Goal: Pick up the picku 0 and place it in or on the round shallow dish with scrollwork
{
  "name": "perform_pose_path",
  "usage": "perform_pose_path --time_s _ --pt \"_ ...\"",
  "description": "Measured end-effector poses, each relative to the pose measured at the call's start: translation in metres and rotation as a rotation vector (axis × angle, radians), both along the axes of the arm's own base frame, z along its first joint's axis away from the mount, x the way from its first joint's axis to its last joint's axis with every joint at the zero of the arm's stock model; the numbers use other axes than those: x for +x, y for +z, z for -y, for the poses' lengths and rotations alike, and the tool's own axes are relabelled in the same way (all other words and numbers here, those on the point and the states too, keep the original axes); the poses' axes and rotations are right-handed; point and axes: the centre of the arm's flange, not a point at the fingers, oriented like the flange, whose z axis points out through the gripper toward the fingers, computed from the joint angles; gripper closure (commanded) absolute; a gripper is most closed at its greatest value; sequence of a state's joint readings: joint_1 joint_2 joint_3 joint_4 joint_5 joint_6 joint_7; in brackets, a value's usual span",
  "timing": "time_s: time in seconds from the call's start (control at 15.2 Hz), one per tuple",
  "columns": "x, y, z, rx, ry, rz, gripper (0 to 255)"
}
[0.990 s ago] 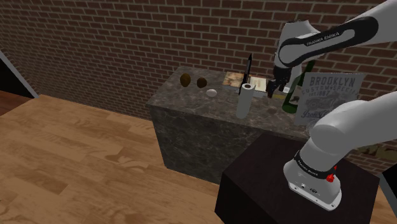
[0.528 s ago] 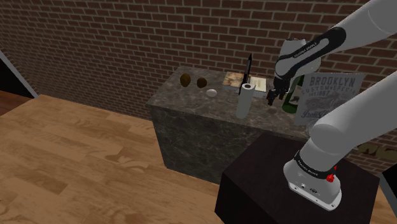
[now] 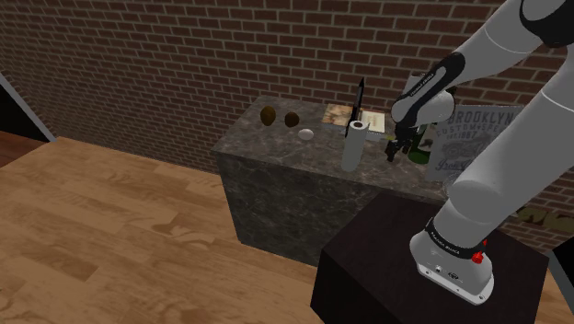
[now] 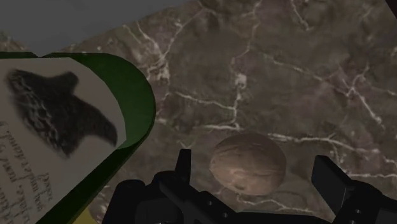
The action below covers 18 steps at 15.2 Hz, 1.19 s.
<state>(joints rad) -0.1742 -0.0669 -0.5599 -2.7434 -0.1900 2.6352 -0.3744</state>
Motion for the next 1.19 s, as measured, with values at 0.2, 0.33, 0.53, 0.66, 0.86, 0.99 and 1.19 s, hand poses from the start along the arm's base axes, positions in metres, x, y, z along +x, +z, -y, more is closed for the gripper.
perform_pose_path --time_s 0.2,0.33,0.53,0.66,0.86,0.99,1.19 --pt "0.0 -0.016 0.001 0.0 0.0 0.0 0" --pt "-0.001 -0.019 0.0 -0.001 0.0 0.0 0" --pt "-0.001 -0.019 0.0 -0.001 0.0 0.0 0" --pt "-0.001 -0.019 0.0 -0.001 0.0 0.0 255" --pt "-0.001 -0.019 0.0 -0.001 0.0 0.0 255" --pt "-0.001 -0.019 0.0 -0.001 0.0 0.0 255" --pt "-0.001 -0.019 0.0 -0.001 0.0 0.0 255"
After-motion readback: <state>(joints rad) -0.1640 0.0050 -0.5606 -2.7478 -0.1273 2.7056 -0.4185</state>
